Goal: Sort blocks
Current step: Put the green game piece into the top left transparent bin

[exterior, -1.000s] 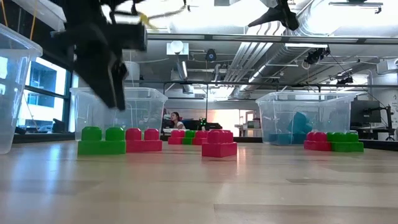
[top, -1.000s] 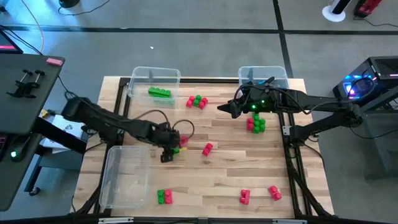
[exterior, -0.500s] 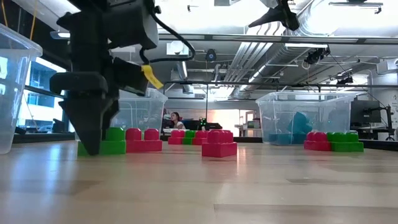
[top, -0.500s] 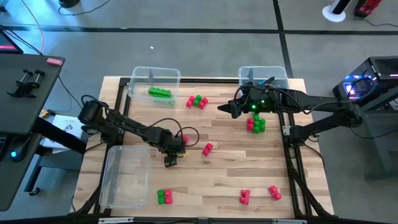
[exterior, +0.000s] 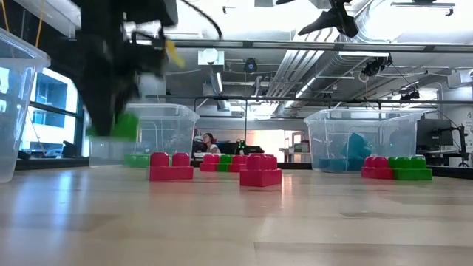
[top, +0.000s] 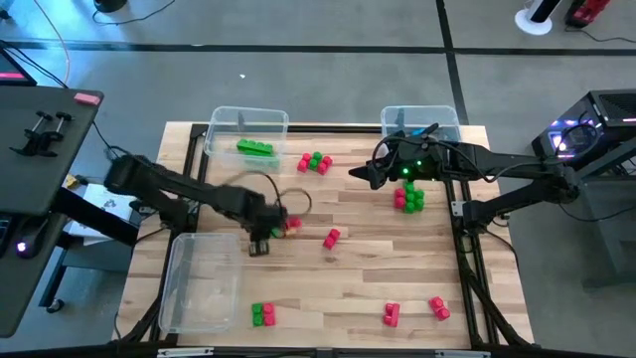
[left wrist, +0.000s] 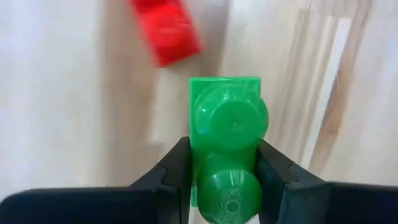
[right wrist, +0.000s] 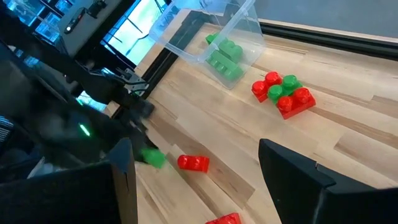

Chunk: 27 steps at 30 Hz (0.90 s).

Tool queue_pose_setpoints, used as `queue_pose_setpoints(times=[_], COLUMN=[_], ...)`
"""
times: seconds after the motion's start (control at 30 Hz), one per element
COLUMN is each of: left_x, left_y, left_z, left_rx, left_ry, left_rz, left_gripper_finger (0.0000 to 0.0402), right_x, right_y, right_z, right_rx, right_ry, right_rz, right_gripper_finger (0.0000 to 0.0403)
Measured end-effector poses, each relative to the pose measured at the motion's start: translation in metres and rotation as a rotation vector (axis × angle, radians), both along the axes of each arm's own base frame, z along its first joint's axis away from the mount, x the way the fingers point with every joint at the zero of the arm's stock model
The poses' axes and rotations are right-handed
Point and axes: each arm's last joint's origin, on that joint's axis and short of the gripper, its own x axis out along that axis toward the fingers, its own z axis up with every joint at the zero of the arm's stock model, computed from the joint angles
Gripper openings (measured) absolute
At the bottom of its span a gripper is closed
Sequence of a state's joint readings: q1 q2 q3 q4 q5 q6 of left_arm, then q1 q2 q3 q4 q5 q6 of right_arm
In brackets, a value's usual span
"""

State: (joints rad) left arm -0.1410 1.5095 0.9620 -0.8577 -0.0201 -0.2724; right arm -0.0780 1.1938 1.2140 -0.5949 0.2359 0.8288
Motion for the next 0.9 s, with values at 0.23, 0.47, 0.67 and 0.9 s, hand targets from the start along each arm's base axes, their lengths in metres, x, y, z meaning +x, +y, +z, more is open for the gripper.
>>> queue_pose_setpoints(times=[0.23, 0.47, 0.67, 0.9], left_x=[-0.026, -0.041, -0.043, -0.044], left_y=[0.036, 0.101, 0.162, 0.187], left_z=[0.102, 0.135, 0.114, 0.122], left_rx=[0.258, 0.599, 0.562, 0.49], left_ry=[-0.387, -0.498, -0.363, -0.39], left_rz=[0.083, 0.355, 0.532, 0.628], left_gripper_finger=[0.011, 0.0153, 0.0143, 0.0188], right_x=[0.0, 0.0, 0.0, 0.001], right_y=[-0.001, -0.001, -0.001, -0.002], right_z=[0.0, 0.0, 0.0, -0.001], right_rx=[-0.006, -0.007, -0.017, -0.02], right_ry=[-0.001, -0.002, -0.006, 0.0], right_rz=[-0.018, -0.028, -0.045, -0.049], right_gripper_finger=[0.0216, 0.0216, 0.0216, 0.0216])
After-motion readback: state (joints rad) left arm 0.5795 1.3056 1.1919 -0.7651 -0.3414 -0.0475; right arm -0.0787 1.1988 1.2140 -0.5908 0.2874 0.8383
